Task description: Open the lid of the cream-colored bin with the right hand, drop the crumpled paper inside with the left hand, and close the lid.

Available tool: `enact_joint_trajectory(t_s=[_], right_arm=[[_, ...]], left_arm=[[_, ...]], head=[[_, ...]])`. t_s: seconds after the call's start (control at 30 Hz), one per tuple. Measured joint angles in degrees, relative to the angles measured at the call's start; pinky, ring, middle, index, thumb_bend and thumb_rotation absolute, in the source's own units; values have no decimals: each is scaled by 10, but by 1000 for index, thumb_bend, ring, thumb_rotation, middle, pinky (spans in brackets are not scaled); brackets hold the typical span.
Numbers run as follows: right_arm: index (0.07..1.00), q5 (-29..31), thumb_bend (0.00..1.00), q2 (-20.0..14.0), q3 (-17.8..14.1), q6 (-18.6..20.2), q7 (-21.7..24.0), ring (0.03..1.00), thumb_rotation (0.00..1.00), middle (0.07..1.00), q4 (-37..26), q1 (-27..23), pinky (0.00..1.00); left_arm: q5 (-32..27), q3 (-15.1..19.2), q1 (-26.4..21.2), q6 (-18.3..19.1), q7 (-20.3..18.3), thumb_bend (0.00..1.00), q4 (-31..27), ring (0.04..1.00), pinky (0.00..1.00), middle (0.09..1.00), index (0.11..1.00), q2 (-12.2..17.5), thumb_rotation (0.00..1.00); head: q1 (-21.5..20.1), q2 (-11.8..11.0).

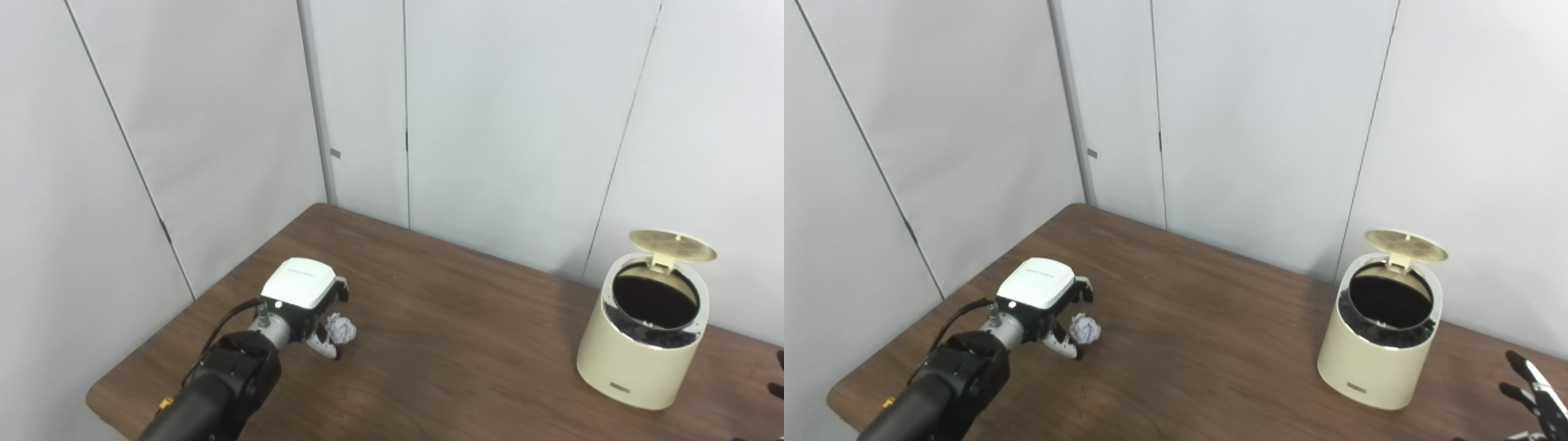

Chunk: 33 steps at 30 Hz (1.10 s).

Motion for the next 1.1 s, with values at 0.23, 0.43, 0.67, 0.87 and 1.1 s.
enact_joint_trajectory(t_s=[0.23, 0.43, 0.67, 0.87, 1.1], right_arm=[[952, 0, 854, -2, 2, 0, 0, 924, 495, 981, 0, 0, 205], [970, -3, 862, -4, 3, 0, 0, 929, 525, 999, -3, 0, 2], [967, -2, 860, -7, 3, 1, 1, 932, 522, 993, -6, 2, 0], [971, -2, 847, -7, 3, 2, 4, 924, 520, 993, -12, 6, 0], [961, -7, 855, -8, 2, 14, 5, 912, 526, 996, -27, 9, 0]], left_arm=[[-4, -3, -2, -14, 21, 844, 36, 631, 506, 682, 710, -4, 190], [-9, -4, -13, -12, 33, 821, 55, 654, 507, 703, 716, -7, 193], [-9, -5, -19, -5, 42, 814, 74, 647, 482, 695, 711, -7, 215], [-37, -4, -19, -13, 69, 809, 89, 580, 448, 621, 699, -7, 82], [-61, -20, -26, -17, 85, 557, 103, 488, 407, 490, 640, -2, 0]], head=[[-4, 3], [-6, 9], [-8, 13], [-10, 16], [-10, 22]])
